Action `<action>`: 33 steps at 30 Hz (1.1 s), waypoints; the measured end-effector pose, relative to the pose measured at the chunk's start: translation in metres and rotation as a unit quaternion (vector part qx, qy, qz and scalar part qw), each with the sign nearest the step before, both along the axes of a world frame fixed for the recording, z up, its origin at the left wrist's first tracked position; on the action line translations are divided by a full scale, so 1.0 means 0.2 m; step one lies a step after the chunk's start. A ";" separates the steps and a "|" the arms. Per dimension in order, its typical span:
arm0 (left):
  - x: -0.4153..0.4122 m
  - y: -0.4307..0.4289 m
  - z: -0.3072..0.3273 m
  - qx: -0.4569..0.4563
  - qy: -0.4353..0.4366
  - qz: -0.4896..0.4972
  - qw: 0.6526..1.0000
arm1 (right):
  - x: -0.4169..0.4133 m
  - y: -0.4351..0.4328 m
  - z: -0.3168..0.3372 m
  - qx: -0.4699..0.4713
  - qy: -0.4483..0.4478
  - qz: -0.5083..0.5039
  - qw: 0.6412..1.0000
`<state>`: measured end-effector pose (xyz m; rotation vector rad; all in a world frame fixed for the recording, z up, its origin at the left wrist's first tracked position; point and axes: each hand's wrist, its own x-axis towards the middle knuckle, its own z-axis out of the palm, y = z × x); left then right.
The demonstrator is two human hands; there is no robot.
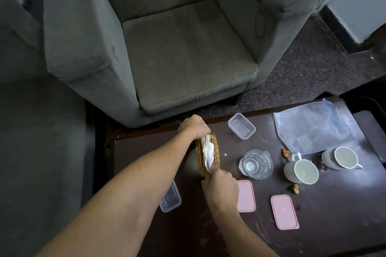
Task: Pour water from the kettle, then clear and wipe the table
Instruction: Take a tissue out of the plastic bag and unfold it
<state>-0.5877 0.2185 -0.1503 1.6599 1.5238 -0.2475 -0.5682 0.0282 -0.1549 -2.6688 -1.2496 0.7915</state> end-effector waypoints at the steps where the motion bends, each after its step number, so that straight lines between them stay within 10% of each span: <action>1: 0.00 0.00 -0.01 -0.002 0.002 -0.001 1.000 | 0.00 0.01 -0.01 -0.004 -0.001 -0.001 1.000; 13: -0.06 -0.04 0.01 -0.020 0.003 0.009 1.000 | 0.03 0.01 0.01 -0.018 0.002 -0.004 1.000; 24: -0.19 -0.33 0.11 -0.009 -0.163 0.284 0.945 | 0.14 0.03 0.27 0.115 -0.008 -0.007 0.993; 33: -0.14 -0.44 0.22 0.031 -0.176 0.308 0.935 | 0.39 0.21 0.39 0.154 0.047 -0.002 0.987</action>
